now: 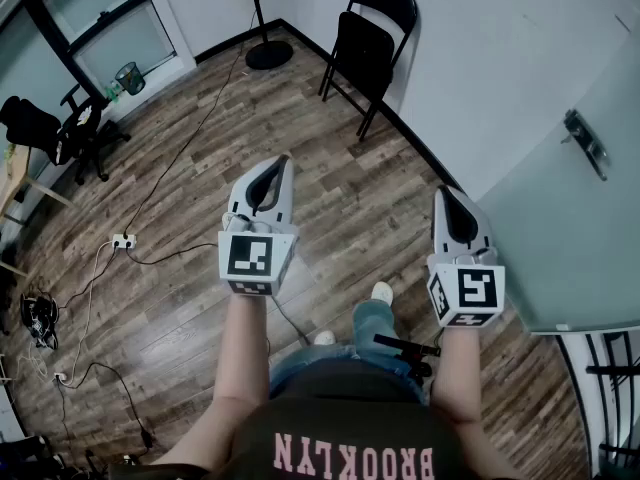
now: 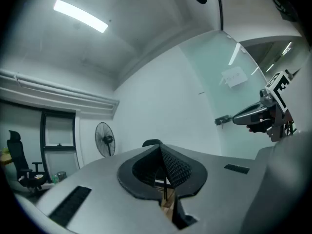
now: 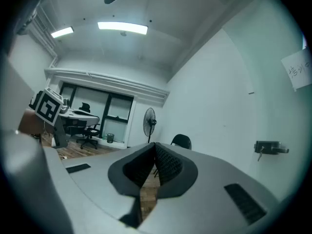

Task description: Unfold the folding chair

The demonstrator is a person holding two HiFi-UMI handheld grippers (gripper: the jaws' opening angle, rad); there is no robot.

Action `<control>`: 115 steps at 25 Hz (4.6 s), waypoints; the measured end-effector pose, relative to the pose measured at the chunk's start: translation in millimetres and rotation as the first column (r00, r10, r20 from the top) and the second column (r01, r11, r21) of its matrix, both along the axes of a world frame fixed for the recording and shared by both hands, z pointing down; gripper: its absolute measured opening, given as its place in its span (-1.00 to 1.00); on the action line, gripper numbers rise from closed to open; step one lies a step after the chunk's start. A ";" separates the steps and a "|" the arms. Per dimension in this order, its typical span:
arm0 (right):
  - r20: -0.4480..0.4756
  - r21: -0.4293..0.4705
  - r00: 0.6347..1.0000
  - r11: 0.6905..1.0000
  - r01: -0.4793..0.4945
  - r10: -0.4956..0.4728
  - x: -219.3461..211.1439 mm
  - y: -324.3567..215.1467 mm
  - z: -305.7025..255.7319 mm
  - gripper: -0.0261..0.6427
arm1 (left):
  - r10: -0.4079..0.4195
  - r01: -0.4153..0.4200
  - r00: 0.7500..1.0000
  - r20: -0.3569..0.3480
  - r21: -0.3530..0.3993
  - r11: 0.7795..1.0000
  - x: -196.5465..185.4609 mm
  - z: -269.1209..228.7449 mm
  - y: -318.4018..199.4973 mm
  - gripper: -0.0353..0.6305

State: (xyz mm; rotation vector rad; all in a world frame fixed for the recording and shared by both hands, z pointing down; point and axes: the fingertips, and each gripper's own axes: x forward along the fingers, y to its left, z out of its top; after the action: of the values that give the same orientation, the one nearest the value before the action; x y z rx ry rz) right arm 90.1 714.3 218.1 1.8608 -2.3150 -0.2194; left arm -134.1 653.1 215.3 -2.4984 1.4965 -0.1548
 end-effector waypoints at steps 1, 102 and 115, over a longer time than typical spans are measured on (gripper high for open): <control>0.007 -0.045 1.000 0.999 -0.016 0.017 1.3 -0.1 5.9 -0.92 | 0.006 -0.006 1.000 0.002 -0.036 0.999 0.5 5.7 1.2 -0.90; 0.018 -0.497 0.972 0.846 -0.194 0.233 123.4 -680.9 91.4 0.66 | -0.118 0.041 0.987 -0.106 -0.548 0.836 85.8 107.3 -720.4 0.81; 0.043 -0.518 0.968 0.834 -0.191 0.248 143.8 -718.4 108.9 0.66 | -0.108 0.035 0.990 -0.095 -0.573 0.819 109.5 125.1 -757.1 0.81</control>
State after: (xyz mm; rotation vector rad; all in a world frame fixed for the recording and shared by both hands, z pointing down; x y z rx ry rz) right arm 233.8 -4.1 327.0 1.8546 -1.9278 0.4940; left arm -24.6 -104.0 340.5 -2.9500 1.8115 -0.5504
